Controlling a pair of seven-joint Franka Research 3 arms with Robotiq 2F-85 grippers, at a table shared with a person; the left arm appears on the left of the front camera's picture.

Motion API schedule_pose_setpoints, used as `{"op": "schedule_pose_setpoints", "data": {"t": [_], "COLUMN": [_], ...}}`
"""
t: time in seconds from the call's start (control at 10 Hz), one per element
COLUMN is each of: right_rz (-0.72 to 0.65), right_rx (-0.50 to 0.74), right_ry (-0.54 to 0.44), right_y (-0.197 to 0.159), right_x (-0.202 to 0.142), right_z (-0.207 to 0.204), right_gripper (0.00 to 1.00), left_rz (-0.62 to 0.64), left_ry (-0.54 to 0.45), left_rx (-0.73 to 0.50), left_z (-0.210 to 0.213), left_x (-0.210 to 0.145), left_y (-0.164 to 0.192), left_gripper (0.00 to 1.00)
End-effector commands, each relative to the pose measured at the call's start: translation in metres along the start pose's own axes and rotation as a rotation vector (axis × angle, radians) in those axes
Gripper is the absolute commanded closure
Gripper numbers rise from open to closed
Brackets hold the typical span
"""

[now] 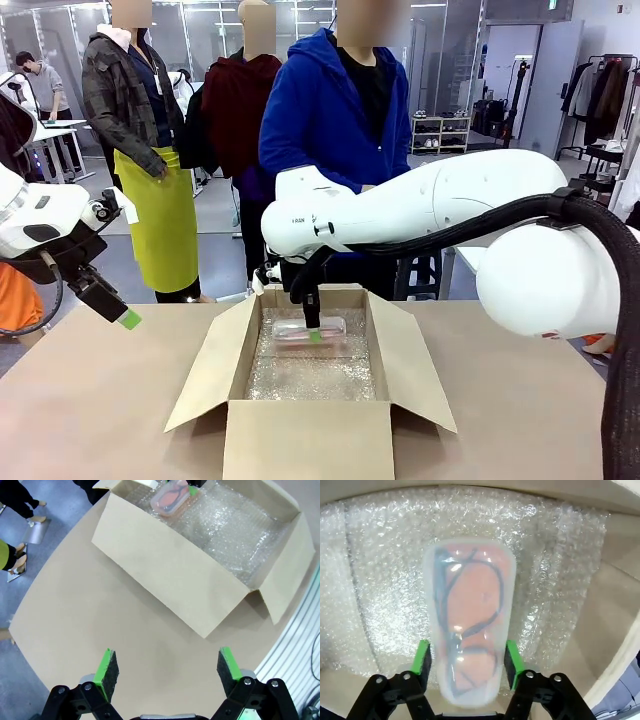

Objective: Pack the glasses set securely to prepare it for shipping.
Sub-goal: Place the Glasses case inside the Package Box.

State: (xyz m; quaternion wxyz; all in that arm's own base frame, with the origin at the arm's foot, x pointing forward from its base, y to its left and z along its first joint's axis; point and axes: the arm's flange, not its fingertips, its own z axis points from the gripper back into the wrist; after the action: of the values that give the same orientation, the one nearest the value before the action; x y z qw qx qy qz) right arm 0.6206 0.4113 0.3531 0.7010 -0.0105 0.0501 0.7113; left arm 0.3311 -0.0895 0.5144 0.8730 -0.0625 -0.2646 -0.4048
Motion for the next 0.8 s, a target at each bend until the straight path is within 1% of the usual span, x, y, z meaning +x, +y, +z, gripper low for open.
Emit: {"op": "schedule_pose_setpoints", "data": {"t": [0.0, 0.3, 0.4, 0.7], "right_rz": [-0.004, -0.012, -0.002, -0.002], "right_rx": [-0.002, -0.003, -0.002, -0.002], "right_ry": [-0.008, -0.026, -0.002, -0.002], "right_y": [0.005, 0.012, -0.001, -0.001], "right_x": [-0.002, -0.005, -0.001, -0.001], "right_z": [0.002, 0.009, 0.001, 0.001], "right_gripper": [0.0, 0.0, 0.0, 0.0], "left_rz": [-0.006, -0.006, -0.006, -0.006], "left_ry": [0.001, 0.001, 0.001, 0.001], "left_rx": [0.006, 0.006, 0.006, 0.006], "left_z": [0.002, 0.002, 0.002, 0.002], "left_x": [-0.001, -0.001, -0.001, -0.001], "left_y": [0.001, 0.001, 0.001, 0.001], "left_gripper": [0.0, 0.0, 0.0, 0.0]}}
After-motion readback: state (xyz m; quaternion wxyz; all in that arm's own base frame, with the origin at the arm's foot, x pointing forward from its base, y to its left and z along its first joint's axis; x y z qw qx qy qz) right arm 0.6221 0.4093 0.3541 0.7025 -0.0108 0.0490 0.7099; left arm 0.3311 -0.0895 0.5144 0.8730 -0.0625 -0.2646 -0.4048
